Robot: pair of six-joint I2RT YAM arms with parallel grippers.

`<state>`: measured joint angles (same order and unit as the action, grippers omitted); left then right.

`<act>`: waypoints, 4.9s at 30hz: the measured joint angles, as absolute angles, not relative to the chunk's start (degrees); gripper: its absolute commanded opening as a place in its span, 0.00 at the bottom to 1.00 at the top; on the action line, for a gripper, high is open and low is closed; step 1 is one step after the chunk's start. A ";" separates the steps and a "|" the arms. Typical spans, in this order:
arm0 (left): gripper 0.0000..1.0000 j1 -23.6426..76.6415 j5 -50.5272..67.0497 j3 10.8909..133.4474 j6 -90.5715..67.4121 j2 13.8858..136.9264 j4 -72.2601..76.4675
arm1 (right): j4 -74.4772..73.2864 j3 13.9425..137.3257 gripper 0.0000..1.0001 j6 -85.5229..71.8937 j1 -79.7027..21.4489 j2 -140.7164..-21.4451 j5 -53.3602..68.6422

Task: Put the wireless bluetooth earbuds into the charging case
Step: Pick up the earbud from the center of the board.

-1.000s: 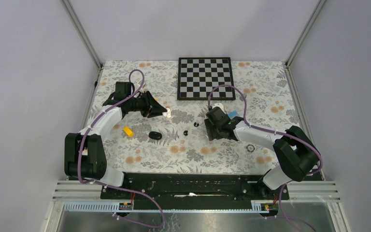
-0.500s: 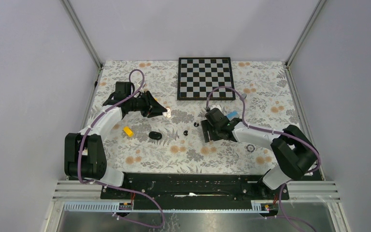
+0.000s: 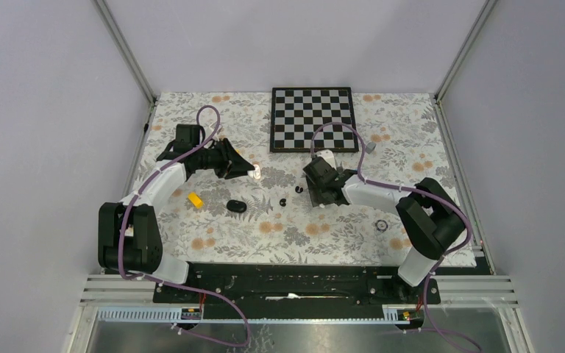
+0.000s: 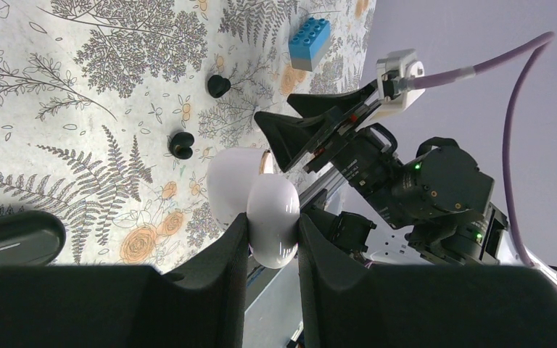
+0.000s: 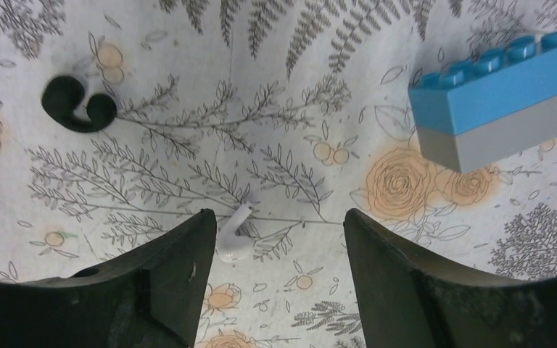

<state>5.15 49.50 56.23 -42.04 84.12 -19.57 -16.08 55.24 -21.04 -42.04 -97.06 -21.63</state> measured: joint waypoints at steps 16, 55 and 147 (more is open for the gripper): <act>0.00 5.15 49.71 56.23 -42.02 84.09 -19.59 | -14.20 54.26 0.37 -22.83 -41.58 -93.71 -15.49; 0.00 5.15 49.71 55.29 -41.98 84.07 -19.25 | -4.80 46.48 0.55 -24.23 -40.88 -86.08 -7.03; 0.00 5.19 49.71 54.70 -42.02 83.09 -18.37 | -13.10 61.12 0.48 -17.15 -42.78 -102.85 -5.41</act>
<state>5.19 49.71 54.70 -42.02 83.09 -18.37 -13.10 61.12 -17.15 -42.78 -102.85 -5.41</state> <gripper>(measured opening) 0.284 0.545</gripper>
